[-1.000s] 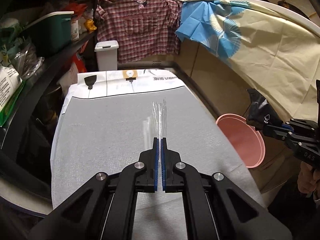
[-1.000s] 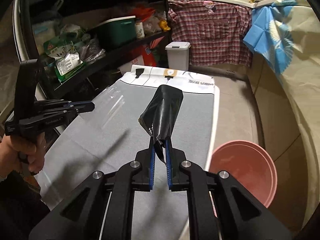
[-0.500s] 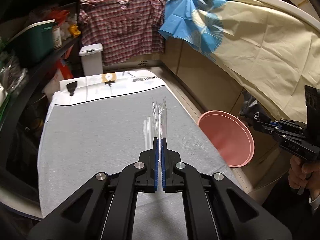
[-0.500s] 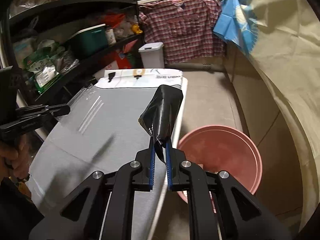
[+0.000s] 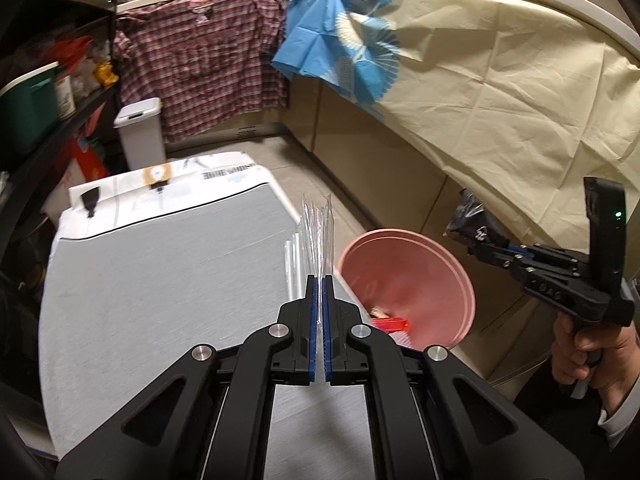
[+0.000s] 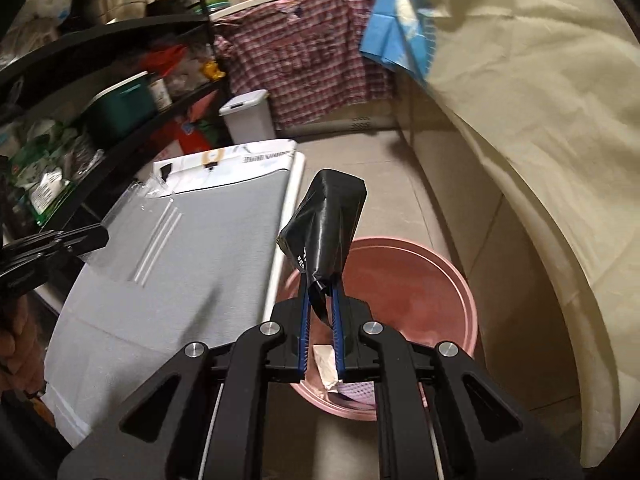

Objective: Collect trash
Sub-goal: 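Lift and carry the straws and the black sachet over the pink bucket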

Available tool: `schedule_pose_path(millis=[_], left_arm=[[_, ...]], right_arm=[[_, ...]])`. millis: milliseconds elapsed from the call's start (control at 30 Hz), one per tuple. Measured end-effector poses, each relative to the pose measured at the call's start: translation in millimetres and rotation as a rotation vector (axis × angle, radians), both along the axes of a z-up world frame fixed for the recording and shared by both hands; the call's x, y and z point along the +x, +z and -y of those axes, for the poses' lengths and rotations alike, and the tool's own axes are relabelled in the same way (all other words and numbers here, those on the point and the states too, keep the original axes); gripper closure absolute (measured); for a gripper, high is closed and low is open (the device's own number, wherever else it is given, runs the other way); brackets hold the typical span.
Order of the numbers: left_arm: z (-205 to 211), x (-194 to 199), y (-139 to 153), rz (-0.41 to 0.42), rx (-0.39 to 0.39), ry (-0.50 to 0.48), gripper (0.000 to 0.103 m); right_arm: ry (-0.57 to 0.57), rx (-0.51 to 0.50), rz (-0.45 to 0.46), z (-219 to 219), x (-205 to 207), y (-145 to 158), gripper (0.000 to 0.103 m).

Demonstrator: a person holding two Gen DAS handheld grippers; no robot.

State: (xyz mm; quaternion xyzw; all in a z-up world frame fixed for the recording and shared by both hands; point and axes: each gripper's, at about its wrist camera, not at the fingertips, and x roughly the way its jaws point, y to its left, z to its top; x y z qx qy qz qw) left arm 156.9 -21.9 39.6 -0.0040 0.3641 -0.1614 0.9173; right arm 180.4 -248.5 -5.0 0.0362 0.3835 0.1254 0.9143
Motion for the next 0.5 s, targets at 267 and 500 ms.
schedule_pose_path(millis=[267, 500], left_arm=[[42.6, 15.9, -6.2, -0.021, 0.006, -0.058, 0.101], [75.5, 21.5, -13.3, -0.021, 0.009, -0.11, 0.101]], right_arm=[[-0.061, 0.009, -0.036, 17.6, 7.3, -9.1, 0.092], [-0.096, -0.003, -0.06, 24.0, 18.3, -17.9, 0.092]])
